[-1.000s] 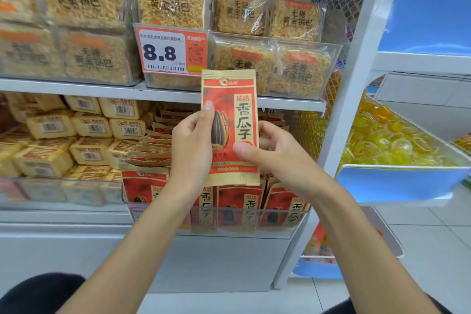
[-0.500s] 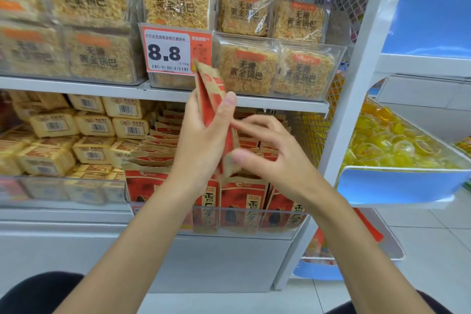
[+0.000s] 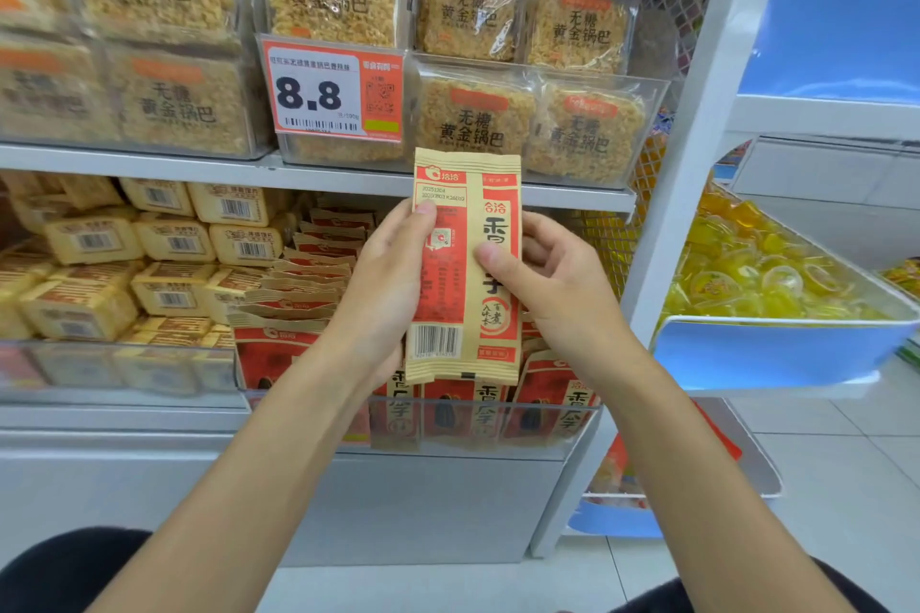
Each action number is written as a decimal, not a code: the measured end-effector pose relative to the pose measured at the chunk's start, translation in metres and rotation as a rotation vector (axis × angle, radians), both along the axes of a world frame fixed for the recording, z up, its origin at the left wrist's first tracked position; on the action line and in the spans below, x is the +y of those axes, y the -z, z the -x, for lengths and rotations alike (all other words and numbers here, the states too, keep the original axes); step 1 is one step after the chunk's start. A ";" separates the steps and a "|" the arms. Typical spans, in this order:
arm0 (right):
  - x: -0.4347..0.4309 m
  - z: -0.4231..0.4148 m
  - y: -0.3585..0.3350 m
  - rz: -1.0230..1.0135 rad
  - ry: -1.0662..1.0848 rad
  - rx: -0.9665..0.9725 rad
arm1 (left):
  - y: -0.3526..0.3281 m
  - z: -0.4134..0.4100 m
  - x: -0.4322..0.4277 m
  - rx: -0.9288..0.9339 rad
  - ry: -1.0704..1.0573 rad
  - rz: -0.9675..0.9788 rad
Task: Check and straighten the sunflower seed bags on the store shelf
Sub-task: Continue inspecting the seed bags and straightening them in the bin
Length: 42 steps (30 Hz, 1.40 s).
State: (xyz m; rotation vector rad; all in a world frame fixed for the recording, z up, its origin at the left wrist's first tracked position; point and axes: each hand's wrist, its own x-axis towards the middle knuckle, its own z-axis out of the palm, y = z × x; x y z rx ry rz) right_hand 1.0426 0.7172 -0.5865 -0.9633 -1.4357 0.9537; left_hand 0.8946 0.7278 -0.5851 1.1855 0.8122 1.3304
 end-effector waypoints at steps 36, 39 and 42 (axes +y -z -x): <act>-0.002 -0.075 -0.036 -0.160 0.107 0.243 | 0.002 -0.004 0.008 0.694 -0.130 -0.311; -0.003 -0.101 -0.033 -0.194 0.161 0.192 | 0.006 -0.004 0.010 0.964 -0.005 -0.363; -0.002 -0.110 -0.026 -0.175 0.153 0.170 | 0.011 -0.012 0.012 1.055 0.079 -0.359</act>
